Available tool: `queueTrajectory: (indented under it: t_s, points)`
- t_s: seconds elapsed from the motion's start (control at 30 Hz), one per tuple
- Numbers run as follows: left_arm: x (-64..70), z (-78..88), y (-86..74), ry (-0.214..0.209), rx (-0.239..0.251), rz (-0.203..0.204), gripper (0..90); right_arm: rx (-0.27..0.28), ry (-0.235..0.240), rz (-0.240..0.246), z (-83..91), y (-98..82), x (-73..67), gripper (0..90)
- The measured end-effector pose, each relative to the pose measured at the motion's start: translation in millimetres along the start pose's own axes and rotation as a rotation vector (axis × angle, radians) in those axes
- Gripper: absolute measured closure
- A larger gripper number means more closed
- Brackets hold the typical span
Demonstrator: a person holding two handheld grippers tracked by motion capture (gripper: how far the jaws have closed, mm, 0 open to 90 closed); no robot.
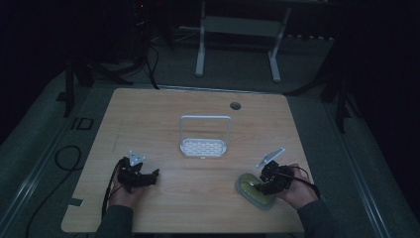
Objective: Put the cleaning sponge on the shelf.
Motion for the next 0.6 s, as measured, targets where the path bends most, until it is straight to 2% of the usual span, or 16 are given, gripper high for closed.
queueTrajectory:
  t_s: [0.6]
  points:
    - [0.3, 0.0, -0.1, -0.001, 0.0, 0.0, 13.2, -0.122, 0.048, 0.042, -8.9, 10.0, 1.8, 56.4]
Point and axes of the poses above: each handheld gripper's, and its own axes: z roughly backward along the jaws, y roughly out of its top, x roughly to its right, the point moved 4 cm from there along -z, roughly forward along the jaws, and after that the axes turned 9 degrees about z, right-handed, at the moved point
